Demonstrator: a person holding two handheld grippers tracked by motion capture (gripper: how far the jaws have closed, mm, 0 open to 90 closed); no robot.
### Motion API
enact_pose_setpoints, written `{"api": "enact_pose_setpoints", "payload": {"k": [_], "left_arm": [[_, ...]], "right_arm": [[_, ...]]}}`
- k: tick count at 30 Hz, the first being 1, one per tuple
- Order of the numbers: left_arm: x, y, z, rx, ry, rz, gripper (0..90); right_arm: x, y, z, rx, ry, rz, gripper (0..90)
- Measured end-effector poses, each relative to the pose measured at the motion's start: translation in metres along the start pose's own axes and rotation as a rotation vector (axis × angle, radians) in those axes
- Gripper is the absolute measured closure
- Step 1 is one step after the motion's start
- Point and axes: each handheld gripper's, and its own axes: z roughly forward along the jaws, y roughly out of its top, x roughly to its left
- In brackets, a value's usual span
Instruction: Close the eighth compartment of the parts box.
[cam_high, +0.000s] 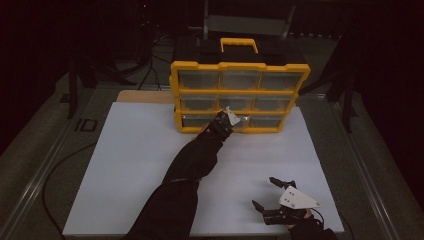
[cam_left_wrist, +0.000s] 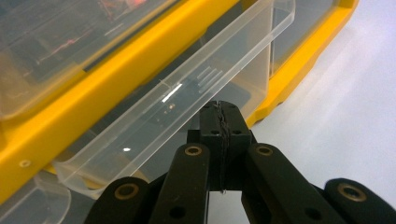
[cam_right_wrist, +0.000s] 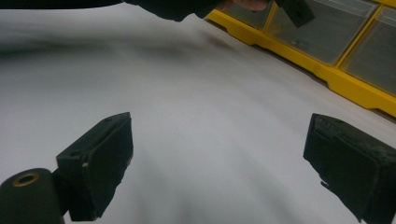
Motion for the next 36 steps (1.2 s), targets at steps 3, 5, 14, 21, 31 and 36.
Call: {"api": "enact_pose_setpoints", "payload": {"k": [3, 5, 14, 21, 31, 36], "left_arm": [[0.002, 0.0, 0.0, -0.002, 0.004, -0.007, 89.4], [0.003, 0.001, 0.001, -0.006, 0.009, -0.01, 89.5], [0.005, 0.001, 0.003, 0.008, 0.025, -0.002, 89.4], [0.003, 0.005, 0.004, 0.017, 0.031, -0.001, 89.5], [0.007, 0.001, -0.011, 0.017, -0.06, -0.052, 89.3], [0.005, -0.002, -0.023, 0.018, -0.111, -0.062, 88.5]], "right_arm": [[0.0, 0.0, 0.0, -0.001, -0.001, 0.0, 8.4], [0.0, 0.0, 0.0, -0.001, -0.003, 0.0, 8.4], [-0.001, 0.0, 0.0, -0.001, -0.003, 0.001, 8.4], [0.0, 0.0, 0.0, -0.002, -0.004, 0.007, 8.4], [0.0, -0.001, -0.001, -0.002, -0.004, 0.008, 8.4], [0.001, 0.0, 0.0, 0.001, -0.006, 0.006, 8.4]]}}
